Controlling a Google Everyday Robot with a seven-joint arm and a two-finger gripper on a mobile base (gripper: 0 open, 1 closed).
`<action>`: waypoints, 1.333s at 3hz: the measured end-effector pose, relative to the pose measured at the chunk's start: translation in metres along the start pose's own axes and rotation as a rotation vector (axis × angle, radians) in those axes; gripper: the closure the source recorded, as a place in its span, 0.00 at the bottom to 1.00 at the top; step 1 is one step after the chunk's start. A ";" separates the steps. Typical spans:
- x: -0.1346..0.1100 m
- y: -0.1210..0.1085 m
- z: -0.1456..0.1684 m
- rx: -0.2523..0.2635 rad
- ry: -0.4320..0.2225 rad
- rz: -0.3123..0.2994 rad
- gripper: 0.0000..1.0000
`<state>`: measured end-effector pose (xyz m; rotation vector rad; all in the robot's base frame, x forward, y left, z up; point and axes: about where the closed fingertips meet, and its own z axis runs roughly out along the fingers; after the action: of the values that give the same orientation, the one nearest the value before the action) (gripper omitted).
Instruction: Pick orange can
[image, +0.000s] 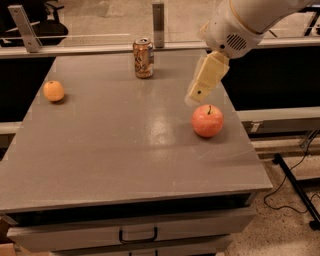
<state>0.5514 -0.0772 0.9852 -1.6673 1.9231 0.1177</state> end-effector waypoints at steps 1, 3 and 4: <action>0.000 0.000 0.000 0.000 0.000 0.000 0.00; -0.026 -0.036 0.047 0.038 -0.126 0.030 0.00; -0.058 -0.075 0.093 0.055 -0.258 0.061 0.00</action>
Offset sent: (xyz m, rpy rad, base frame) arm 0.0348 0.0171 -0.0114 0.0839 -0.0342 -0.0291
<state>0.6576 -0.0020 0.9586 -1.4794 1.7670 0.2871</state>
